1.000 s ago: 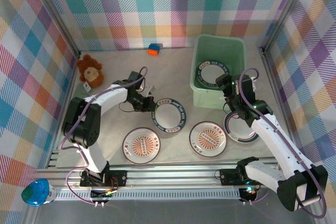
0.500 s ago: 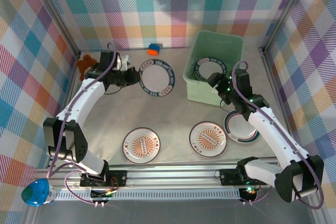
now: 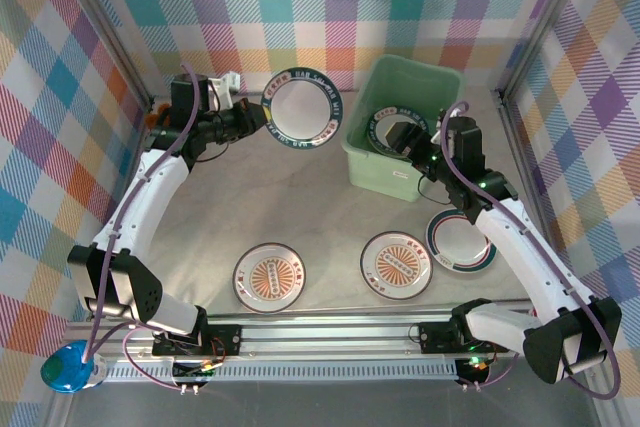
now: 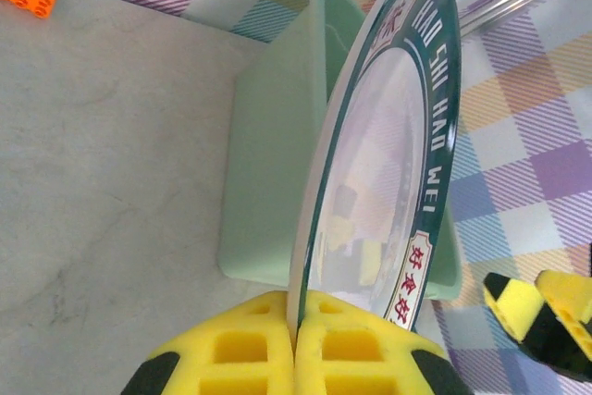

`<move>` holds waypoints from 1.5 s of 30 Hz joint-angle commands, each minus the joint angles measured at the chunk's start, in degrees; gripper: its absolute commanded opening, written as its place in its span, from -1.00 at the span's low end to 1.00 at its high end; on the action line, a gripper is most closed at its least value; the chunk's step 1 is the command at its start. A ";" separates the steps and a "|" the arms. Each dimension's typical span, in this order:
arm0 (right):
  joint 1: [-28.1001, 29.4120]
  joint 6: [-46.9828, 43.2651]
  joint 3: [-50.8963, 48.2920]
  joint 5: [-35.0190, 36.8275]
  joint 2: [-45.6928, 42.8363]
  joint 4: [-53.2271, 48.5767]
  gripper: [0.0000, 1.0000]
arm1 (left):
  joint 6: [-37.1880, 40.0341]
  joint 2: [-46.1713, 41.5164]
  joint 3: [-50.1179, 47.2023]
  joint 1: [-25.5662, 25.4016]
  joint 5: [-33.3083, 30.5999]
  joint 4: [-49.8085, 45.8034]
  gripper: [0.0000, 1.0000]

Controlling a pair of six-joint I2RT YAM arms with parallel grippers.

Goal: Place the plates into the plastic bin on the countertop

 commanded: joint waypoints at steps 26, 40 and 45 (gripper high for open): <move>1.14 -2.09 1.68 -12.24 8.64 21.99 0.00 | -7.88 7.71 6.84 -9.93 10.84 12.57 -1.00; 1.09 -1.33 -6.14 -2.28 0.05 24.47 -1.00 | -6.79 11.69 11.11 -12.50 6.38 9.01 -0.03; 0.76 -0.98 -9.00 6.57 -5.77 22.12 -1.00 | -5.73 13.24 13.23 -13.39 -0.42 7.49 0.30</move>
